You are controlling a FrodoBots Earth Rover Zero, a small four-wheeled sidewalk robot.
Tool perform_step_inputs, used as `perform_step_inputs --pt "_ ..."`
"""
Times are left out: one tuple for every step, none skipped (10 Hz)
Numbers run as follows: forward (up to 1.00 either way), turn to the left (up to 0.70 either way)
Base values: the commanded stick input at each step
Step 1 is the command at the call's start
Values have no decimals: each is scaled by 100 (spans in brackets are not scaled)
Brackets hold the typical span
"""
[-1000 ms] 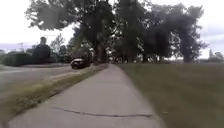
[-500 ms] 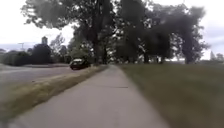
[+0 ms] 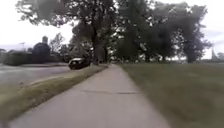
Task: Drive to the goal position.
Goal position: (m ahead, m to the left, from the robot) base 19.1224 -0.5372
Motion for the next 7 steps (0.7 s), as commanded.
perform_step_inputs --pt "100 0" --pt "100 0" --pt "100 0" --pt "100 0" --pt "100 0" --pt "100 0" --pt "100 0"
